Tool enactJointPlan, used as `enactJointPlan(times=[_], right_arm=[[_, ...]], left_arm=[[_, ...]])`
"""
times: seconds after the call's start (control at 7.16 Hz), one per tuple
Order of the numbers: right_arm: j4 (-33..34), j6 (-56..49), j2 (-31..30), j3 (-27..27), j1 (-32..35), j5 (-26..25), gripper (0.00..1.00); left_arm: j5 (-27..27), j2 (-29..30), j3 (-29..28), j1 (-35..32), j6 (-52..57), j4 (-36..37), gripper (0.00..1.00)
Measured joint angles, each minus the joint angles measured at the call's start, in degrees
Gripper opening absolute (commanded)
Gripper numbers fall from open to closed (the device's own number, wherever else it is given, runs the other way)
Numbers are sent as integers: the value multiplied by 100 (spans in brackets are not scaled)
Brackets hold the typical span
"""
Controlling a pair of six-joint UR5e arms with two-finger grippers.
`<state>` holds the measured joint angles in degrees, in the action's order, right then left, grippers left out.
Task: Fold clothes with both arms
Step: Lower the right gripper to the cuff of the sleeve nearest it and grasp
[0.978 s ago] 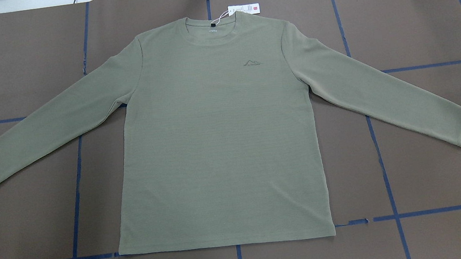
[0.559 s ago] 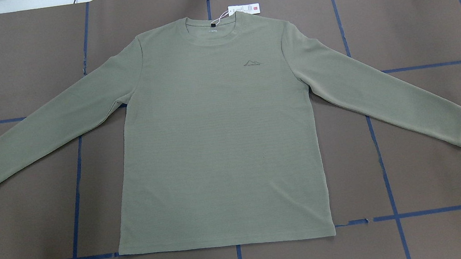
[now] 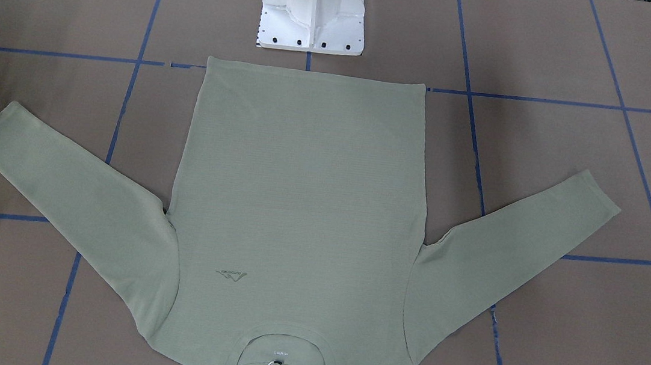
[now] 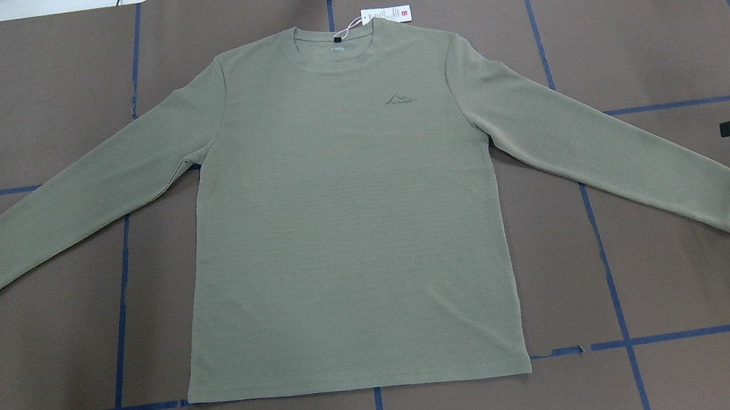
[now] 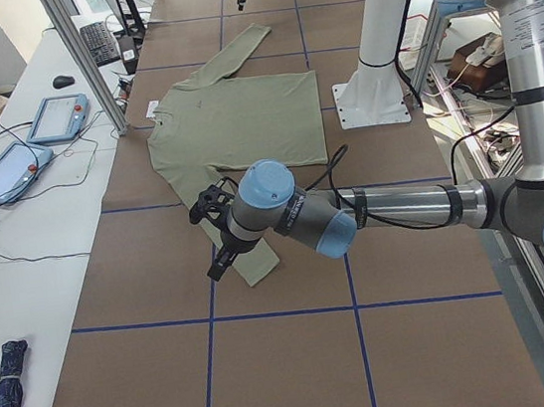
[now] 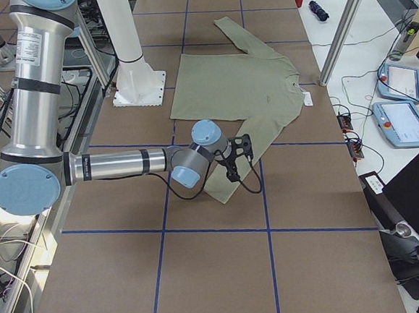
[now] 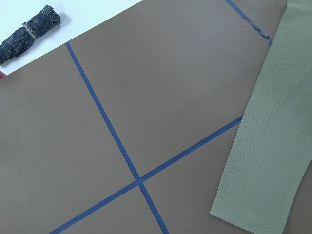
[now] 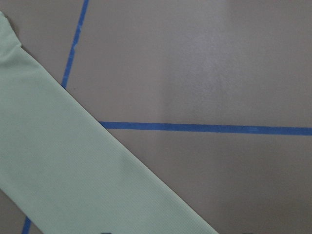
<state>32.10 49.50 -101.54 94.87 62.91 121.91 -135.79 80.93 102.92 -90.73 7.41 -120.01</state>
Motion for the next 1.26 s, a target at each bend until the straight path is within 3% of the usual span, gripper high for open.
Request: enactJointPlan(times=[0.28, 0.84, 1.26], right_arm=[[-734, 69, 27, -794, -134, -143, 85], [-888, 80, 30, -1097, -499, -289, 87], [-890, 85, 21, -1209, -777, -481, 82]], left_arm=[[0, -9, 7, 0, -2, -5, 100], [-7, -11, 17, -5, -2, -5, 100], [-7, -8, 16, -6, -2, -5, 100]])
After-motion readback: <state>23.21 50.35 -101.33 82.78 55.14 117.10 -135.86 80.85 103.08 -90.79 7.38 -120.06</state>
